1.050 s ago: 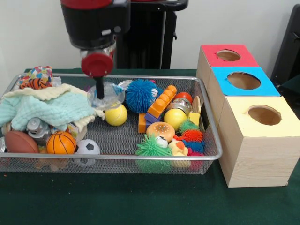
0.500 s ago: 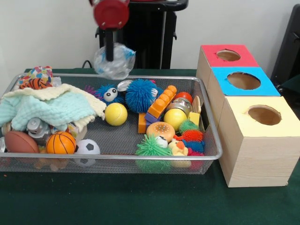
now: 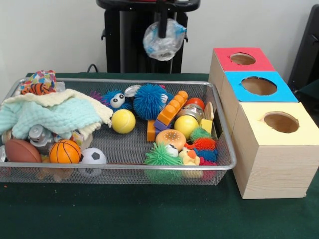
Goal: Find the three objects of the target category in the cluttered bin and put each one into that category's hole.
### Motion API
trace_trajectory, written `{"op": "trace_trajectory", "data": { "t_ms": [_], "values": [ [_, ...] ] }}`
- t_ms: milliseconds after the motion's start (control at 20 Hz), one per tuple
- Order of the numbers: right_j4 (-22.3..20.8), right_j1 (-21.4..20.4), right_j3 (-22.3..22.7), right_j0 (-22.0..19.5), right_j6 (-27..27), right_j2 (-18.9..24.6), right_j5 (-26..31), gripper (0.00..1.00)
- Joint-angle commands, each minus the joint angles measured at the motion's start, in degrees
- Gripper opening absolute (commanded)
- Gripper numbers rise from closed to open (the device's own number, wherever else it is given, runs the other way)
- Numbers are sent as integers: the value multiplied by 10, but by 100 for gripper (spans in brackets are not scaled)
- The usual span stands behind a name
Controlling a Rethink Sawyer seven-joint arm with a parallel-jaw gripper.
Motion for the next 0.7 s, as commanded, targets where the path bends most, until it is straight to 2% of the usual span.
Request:
{"op": "trace_trajectory", "data": {
  "t_ms": [50, 250, 450, 700],
  "values": [
    [8, -9, 97, 12, 17, -1, 48, 0],
    [18, 0, 95, 21, 46, -8, 36, 0],
    [51, 10, 98, 24, 78, -6, 18, 0],
    [60, 26, 105, 27, 88, -9, -23, 0]
  ]
}}
